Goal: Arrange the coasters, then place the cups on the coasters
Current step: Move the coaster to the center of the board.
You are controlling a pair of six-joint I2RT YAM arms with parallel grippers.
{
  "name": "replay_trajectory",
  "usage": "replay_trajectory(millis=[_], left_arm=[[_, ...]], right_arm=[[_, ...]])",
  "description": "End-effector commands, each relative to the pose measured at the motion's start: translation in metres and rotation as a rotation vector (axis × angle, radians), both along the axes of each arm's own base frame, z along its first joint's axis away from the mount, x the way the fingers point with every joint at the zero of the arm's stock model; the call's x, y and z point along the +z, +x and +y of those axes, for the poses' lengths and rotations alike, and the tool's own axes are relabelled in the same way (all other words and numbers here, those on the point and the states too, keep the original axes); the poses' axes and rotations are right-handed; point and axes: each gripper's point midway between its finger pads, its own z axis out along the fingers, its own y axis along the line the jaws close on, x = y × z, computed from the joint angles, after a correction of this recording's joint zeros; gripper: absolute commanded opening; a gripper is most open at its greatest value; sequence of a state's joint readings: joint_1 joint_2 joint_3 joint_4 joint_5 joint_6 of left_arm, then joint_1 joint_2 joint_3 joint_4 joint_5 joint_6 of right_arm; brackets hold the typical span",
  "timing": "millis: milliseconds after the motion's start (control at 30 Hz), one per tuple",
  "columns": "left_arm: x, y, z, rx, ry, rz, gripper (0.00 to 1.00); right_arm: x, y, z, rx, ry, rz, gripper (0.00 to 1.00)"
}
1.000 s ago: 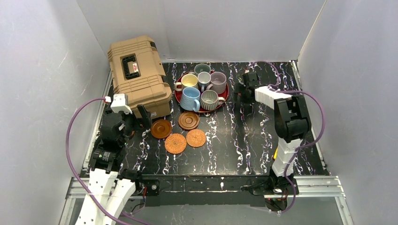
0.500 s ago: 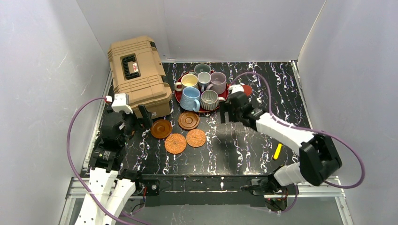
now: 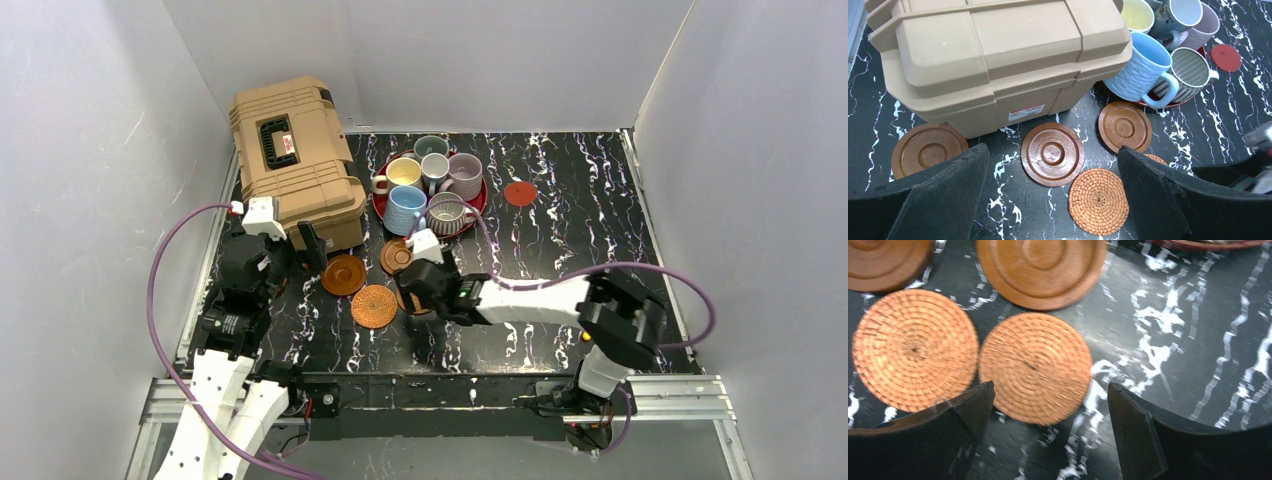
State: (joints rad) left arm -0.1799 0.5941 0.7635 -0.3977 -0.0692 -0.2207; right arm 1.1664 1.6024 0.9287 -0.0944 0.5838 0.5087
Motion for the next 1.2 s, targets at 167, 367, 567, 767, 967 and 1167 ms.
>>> replay_trajectory(millis=[167, 367, 567, 767, 967, 1167], left_arm=[[0.004, -0.001, -0.001, -0.004, -0.002, -0.008, 0.99], [0.005, 0.000, -0.002, -0.009, -0.003, -0.009, 0.99], [0.005, -0.001, -0.001, -0.004, -0.003, -0.012, 0.99], [0.004, -0.001, -0.001, -0.005, -0.003, -0.007, 0.99], [0.004, -0.001, 0.001, 0.008, 0.001, -0.007, 0.99], [0.003, -0.002, 0.003, 0.018, 0.001, -0.005, 0.99]], right_arm=[[-0.019, -0.009, 0.056, 0.033, 0.013, 0.016, 0.82], [-0.025, -0.011, 0.058, 0.034, 0.010, 0.029, 0.76], [-0.038, -0.015, 0.054, 0.032, -0.009, 0.054, 0.70], [-0.046, -0.012, 0.039, -0.029, -0.058, 0.051, 0.68], [-0.042, -0.009, 0.010, -0.108, -0.104, 0.028, 0.68], [-0.045, -0.002, -0.034, -0.202, -0.117, 0.049, 0.69]])
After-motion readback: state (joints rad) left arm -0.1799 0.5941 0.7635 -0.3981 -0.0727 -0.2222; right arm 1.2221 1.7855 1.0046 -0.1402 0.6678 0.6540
